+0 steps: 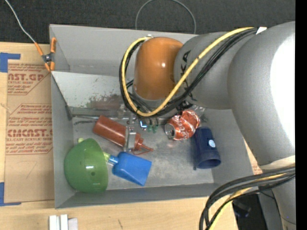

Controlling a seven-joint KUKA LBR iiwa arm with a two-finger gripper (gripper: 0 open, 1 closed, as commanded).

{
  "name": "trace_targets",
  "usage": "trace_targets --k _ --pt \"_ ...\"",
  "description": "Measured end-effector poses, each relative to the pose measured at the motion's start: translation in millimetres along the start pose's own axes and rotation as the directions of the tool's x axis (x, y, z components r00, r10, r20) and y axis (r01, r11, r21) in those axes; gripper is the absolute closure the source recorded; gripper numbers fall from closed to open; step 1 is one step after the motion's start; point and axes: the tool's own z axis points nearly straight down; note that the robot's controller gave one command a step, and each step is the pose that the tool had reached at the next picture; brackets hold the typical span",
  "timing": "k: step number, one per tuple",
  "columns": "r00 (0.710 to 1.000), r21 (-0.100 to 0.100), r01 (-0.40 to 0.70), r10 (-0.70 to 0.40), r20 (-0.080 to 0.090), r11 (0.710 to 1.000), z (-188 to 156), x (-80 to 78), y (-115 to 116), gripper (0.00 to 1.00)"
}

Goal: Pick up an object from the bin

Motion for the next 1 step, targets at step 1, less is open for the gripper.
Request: trace_targets --k 1 --pt "0.960 -0.002 -0.279 0.279 -0.001 0.960 27.7 4.3 -1.9 0.00"
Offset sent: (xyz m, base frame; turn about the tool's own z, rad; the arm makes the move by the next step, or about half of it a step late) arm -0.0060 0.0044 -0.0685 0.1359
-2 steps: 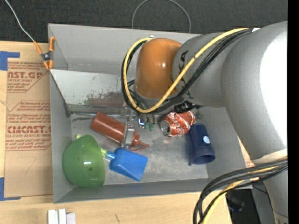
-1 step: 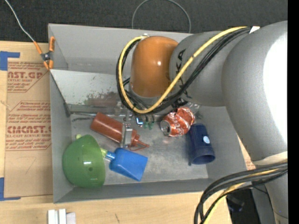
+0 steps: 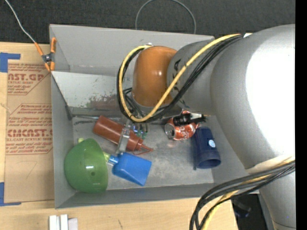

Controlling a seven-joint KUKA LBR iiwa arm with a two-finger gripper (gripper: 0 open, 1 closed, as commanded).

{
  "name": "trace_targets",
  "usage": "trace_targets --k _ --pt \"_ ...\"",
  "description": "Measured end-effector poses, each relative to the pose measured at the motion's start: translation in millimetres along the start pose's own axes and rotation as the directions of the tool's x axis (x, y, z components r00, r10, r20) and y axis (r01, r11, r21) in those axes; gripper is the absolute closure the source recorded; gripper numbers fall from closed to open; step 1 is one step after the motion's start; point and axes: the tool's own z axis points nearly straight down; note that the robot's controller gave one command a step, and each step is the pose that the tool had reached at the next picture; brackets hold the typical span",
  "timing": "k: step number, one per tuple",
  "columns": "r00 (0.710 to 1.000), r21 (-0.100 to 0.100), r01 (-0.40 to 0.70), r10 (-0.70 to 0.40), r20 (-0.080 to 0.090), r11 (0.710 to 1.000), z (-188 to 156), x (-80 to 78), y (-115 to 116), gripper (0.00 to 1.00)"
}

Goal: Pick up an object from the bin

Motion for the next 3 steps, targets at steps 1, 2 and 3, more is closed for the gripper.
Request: trace_targets --k 1,2,3 --pt "0.989 0.001 0.148 -0.148 0.002 0.989 42 3.7 6 0.00" --pt "0.992 0.000 -0.129 0.129 -0.001 0.992 42 16.7 6 1.00" --pt "0.992 0.000 -0.129 0.129 -0.001 0.992 42 16.6 6 1.00"
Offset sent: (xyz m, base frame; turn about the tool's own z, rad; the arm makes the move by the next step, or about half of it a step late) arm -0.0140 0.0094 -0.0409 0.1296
